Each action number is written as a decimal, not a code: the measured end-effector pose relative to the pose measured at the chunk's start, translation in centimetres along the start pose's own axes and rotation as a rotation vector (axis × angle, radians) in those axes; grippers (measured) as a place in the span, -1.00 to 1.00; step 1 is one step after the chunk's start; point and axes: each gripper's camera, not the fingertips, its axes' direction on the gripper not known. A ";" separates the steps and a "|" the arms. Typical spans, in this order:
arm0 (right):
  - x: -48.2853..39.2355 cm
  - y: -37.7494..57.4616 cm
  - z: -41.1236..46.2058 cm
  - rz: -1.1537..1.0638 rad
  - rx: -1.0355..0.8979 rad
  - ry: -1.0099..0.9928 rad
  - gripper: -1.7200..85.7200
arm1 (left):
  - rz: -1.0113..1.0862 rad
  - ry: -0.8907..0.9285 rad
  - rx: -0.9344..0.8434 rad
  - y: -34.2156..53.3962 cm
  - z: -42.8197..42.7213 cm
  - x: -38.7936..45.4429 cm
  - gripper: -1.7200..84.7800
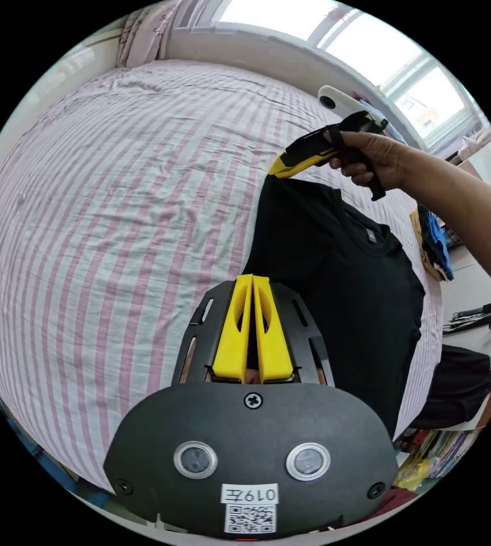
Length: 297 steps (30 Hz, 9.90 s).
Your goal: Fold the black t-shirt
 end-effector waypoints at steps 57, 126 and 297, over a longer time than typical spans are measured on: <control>-50.7 24.2 26.2 -0.875 0.074 1.304 -0.95 | 0.237 -0.025 0.045 2.4 -3.1 2.7 -0.94; 11.2 25.7 21.9 0.150 0.391 0.097 -0.83 | 0.083 -0.002 -0.009 1.6 -16.8 -11.8 -0.94; 37.1 23.6 28.9 0.206 0.451 -0.337 -0.93 | -1.202 1.130 0.240 23.1 -28.4 62.9 -0.90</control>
